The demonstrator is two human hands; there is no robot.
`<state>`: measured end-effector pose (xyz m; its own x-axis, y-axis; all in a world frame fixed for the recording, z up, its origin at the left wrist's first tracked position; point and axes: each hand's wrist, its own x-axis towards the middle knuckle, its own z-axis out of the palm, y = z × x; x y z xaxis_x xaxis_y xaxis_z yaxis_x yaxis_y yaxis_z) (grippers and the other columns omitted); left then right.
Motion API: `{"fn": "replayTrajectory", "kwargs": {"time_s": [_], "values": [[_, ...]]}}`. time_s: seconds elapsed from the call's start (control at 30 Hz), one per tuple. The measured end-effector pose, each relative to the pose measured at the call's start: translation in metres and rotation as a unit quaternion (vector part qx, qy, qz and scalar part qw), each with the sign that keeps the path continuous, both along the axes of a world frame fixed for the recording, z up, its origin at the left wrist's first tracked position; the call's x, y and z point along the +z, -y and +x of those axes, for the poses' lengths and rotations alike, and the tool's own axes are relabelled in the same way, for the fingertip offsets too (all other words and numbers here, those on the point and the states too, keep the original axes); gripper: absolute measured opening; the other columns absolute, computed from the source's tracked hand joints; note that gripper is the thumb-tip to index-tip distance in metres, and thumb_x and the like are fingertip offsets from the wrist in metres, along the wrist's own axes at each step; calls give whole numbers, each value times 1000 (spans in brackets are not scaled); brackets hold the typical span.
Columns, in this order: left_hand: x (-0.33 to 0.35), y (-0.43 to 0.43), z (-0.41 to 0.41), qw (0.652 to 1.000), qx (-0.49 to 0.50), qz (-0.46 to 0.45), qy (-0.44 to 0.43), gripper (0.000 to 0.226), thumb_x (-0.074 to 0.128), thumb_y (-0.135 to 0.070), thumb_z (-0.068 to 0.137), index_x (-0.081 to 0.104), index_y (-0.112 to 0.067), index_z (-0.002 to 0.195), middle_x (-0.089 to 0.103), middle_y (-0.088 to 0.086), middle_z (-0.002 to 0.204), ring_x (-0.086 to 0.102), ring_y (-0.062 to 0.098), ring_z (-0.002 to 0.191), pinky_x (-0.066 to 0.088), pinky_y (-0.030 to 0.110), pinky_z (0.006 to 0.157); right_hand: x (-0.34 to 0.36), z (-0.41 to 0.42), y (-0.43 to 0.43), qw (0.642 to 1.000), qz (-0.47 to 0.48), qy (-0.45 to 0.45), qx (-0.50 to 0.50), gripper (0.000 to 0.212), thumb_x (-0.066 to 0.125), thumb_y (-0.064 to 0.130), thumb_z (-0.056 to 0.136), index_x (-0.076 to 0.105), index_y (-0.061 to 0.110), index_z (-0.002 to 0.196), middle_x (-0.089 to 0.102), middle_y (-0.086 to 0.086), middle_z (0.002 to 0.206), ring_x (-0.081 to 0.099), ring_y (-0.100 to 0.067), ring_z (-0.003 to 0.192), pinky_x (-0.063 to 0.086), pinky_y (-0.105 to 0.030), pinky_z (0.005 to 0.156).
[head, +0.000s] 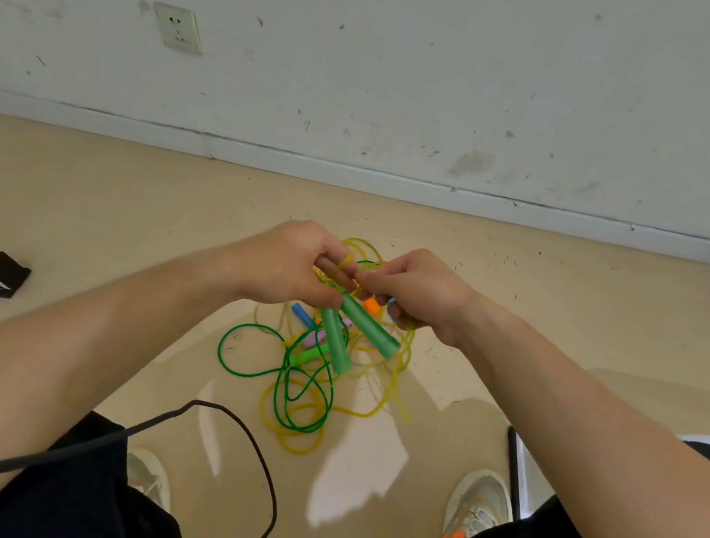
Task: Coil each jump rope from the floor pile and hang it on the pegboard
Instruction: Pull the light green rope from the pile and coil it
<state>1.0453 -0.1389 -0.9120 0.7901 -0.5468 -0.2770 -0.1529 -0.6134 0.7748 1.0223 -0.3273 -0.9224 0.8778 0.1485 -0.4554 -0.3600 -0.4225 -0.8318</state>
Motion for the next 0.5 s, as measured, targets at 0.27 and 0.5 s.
{"fn": "replayTrajectory", "kwargs": {"time_s": [0.27, 0.5], "values": [[-24, 5, 1, 978, 23, 102, 181, 22, 75, -13, 84, 70, -14, 105, 68, -7, 95, 66, 8, 92, 48, 20, 80, -3, -17, -18, 975, 149, -85, -140, 18, 53, 7, 97, 67, 1, 87, 66, -8, 71, 57, -13, 52, 51, -24, 52], [-28, 16, -3, 970, 216, -70, 92, 22, 70, -5, 88, 66, -13, 109, 67, -4, 97, 69, 19, 82, 63, 37, 67, -5, -30, -31, 965, 191, -15, -181, 9, 56, 12, 98, 64, 9, 97, 72, -7, 77, 65, -17, 52, 52, -27, 51]]}}
